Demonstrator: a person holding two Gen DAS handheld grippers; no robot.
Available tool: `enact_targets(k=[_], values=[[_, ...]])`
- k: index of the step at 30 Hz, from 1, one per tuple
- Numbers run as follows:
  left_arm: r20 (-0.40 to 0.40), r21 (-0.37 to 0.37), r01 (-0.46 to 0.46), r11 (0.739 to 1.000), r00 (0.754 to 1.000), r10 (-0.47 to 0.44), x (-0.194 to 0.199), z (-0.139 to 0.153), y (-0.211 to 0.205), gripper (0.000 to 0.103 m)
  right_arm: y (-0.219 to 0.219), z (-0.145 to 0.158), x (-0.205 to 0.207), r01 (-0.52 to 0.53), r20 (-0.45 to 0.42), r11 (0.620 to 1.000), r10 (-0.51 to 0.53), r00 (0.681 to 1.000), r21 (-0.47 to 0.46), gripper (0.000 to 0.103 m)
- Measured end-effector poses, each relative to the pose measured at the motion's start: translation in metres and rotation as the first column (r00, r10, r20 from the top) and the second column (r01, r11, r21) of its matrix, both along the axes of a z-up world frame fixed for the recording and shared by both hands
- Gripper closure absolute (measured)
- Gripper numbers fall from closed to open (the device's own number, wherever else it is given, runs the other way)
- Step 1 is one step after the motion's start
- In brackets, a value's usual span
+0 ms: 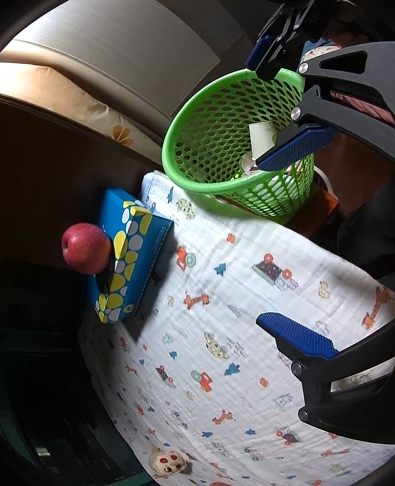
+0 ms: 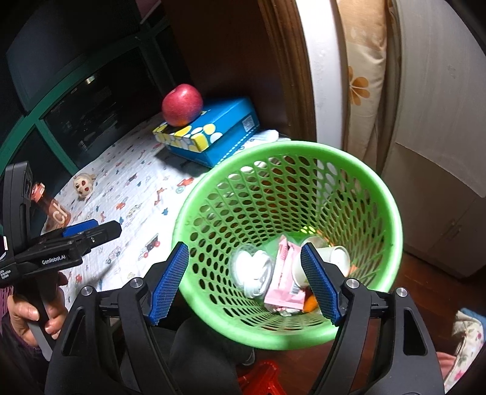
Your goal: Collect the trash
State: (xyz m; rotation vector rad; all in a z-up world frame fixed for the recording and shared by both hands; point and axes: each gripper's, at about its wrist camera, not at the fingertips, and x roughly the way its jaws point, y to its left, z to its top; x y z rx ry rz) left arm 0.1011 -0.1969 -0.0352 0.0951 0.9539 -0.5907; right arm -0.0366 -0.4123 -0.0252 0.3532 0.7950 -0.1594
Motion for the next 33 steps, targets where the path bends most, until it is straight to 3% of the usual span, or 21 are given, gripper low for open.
enact_targets(k=[17, 33], values=[[0.064, -0.019, -0.188, 0.982, 0.98, 0.189, -0.008, 0.016, 0.082, 0.012, 0.055, 0.012, 0.025, -0.132, 0.033, 0.991, 0.132, 0.991, -0.015, 0.019], [0.124, -0.017, -0.298, 0.954, 0.947, 0.298, -0.021, 0.031, 0.131, 0.012, 0.096, 0.02, 0.038, -0.199, 0.052, 0.978, 0.202, 0.978, -0.063, 0.015]])
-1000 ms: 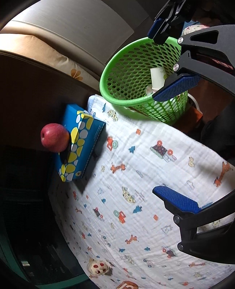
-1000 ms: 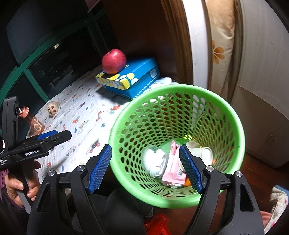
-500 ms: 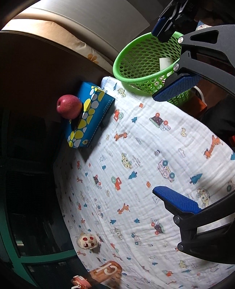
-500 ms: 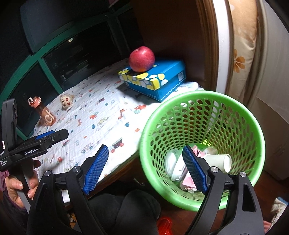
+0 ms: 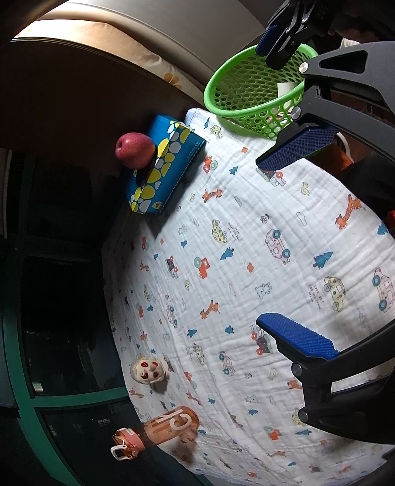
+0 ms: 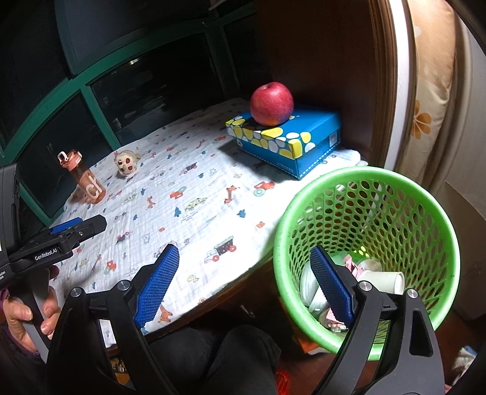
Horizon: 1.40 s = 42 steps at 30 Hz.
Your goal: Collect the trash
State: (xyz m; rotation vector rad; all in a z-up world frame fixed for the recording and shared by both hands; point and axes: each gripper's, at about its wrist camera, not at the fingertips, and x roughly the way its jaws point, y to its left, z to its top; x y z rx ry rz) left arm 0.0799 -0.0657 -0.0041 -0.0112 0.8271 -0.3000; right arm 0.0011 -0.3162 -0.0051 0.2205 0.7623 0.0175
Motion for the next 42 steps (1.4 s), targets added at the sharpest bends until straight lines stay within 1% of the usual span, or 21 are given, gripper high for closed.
enact_targets(k=[4, 19, 42], values=[[0.016, 0.012, -0.025, 1.0, 1.0, 0.025, -0.004, 0.003, 0.007, 0.012, 0.009, 0.002, 0.002, -0.01, 0.009, 1.0, 0.011, 1.0, -0.023, 0.014], [0.048, 0.005, -0.092, 0.996, 0.995, 0.092, -0.012, 0.013, 0.025, 0.011, 0.016, 0.002, 0.005, -0.023, 0.01, 1.0, 0.023, 1.0, -0.021, 0.012], [0.047, 0.019, -0.142, 0.99, 0.989, 0.141, -0.015, 0.013, 0.036, 0.011, 0.023, 0.001, 0.011, -0.056, 0.007, 0.998, 0.056, 0.998, -0.017, 0.012]])
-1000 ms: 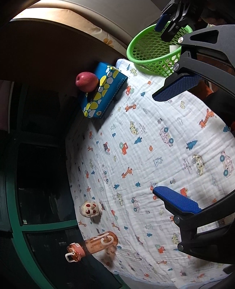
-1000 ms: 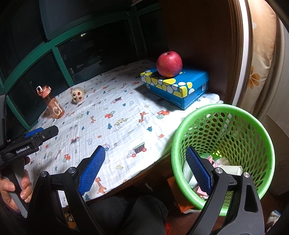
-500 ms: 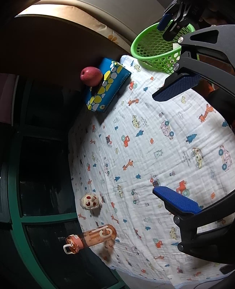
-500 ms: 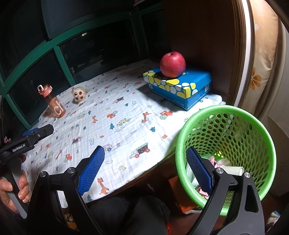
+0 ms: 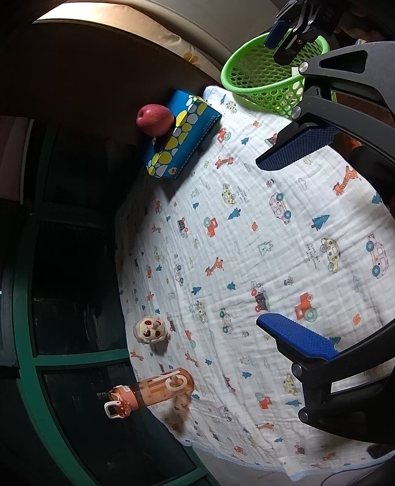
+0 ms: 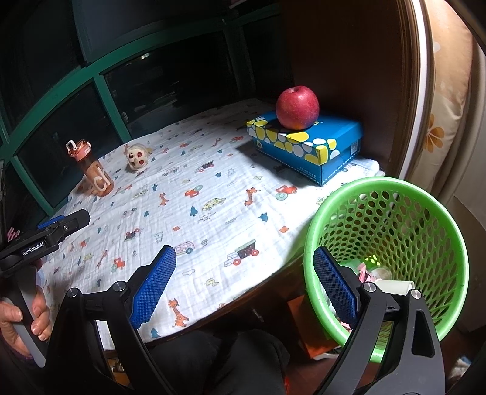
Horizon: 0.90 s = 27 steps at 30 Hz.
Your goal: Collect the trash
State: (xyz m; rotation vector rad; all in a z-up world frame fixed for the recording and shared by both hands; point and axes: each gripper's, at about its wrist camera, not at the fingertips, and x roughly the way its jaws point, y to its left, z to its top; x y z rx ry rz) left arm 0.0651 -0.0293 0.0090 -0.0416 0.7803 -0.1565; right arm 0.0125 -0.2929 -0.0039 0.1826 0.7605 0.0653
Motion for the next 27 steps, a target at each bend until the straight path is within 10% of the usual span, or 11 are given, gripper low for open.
enact_targets(k=[27], values=[[-0.007, 0.052, 0.003, 0.999, 1.0, -0.002, -0.0034, -0.0071, 0.0014, 0.011, 0.0049, -0.0049, 0.0051, -0.012, -0.014, 1.0, 0.012, 1.0, 0.004, 0.01]])
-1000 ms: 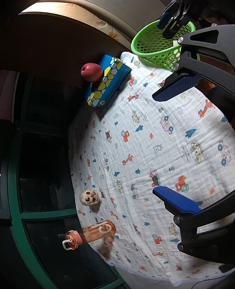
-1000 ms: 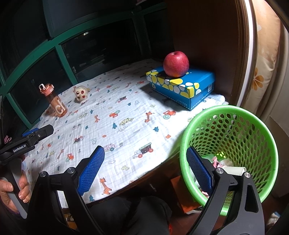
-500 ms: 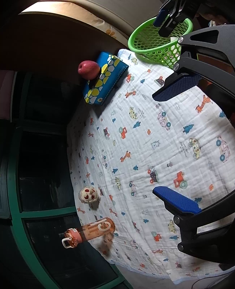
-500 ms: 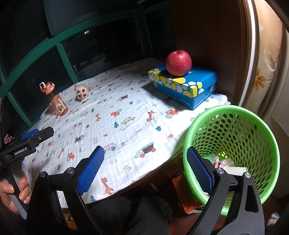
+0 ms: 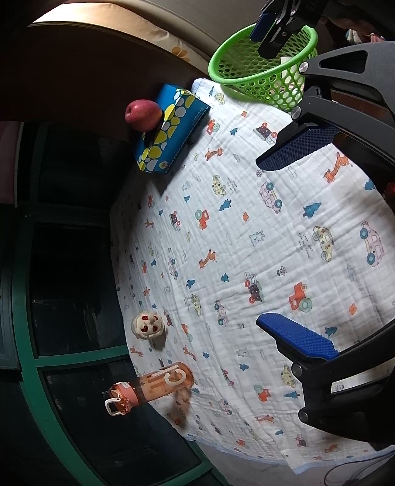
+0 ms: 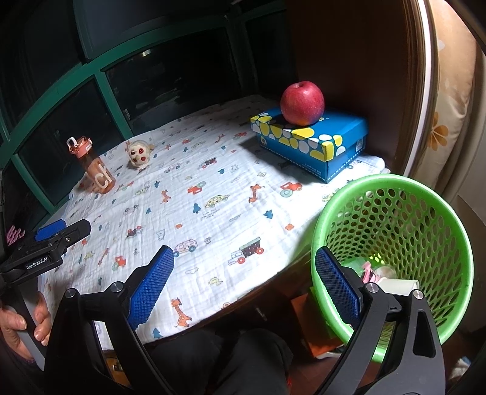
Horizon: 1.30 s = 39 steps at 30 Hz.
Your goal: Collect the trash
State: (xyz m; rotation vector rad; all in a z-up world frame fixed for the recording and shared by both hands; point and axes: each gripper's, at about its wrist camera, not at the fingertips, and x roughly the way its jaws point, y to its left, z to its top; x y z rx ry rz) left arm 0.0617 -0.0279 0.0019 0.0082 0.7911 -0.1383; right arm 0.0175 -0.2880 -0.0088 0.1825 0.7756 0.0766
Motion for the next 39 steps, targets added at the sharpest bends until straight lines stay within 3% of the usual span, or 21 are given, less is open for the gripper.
enact_targets(k=[39], values=[[-0.003, 0.003, -0.028, 1.0, 1.0, 0.028, -0.0009, -0.0042, 0.0069, 0.011, 0.0093, -0.0061, 0.0053, -0.032, -0.016, 0.999, 0.032, 0.999, 0.009, 0.01]])
